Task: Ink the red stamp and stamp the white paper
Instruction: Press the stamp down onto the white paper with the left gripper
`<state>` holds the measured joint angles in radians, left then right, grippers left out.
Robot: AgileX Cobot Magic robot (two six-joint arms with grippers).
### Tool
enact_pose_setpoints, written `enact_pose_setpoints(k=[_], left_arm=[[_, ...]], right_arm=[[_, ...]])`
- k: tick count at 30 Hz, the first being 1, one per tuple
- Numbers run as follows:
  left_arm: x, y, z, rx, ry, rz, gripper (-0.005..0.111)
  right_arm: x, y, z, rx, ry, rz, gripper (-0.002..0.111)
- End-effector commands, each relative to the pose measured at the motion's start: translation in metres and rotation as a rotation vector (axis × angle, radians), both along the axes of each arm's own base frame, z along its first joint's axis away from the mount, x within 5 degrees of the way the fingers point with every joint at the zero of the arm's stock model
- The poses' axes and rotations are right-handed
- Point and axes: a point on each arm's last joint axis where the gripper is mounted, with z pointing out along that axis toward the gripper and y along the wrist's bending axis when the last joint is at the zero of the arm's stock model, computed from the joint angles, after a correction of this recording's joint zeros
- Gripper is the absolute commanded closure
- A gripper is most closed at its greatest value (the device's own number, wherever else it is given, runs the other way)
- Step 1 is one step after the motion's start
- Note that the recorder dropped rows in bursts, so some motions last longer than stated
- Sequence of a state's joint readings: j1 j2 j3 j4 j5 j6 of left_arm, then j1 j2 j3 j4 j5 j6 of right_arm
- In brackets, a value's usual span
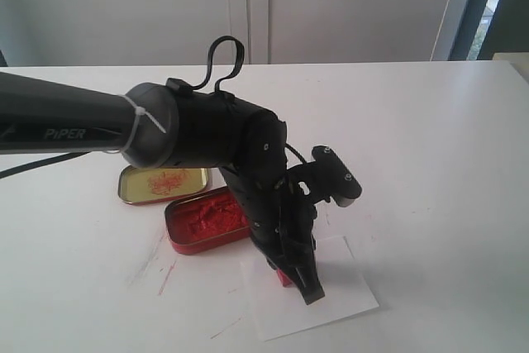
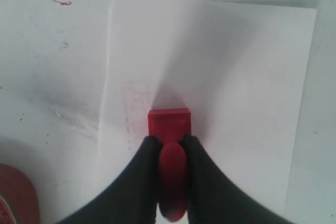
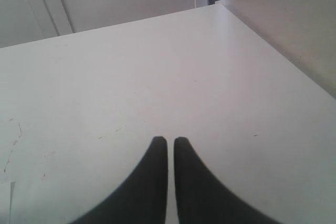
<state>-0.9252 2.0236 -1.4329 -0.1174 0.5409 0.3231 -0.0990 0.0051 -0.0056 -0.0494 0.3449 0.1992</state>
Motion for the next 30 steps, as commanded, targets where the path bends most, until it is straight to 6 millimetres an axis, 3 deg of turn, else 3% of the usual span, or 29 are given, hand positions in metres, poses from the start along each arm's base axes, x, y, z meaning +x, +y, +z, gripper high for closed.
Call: enact_pose_setpoints(k=[1,30], left_arm=[[-0.006,0.001,-0.026,0.064,0.079,0.008,0.107],[-0.007,0.004,-0.039,0.124,0.111,-0.003,0.107]], right_arm=[[0.000,0.000,-0.001,-0.003,-0.002,0.001,0.103],[0.000,0.000,-0.001,-0.003,-0.002,0.001,0.103]])
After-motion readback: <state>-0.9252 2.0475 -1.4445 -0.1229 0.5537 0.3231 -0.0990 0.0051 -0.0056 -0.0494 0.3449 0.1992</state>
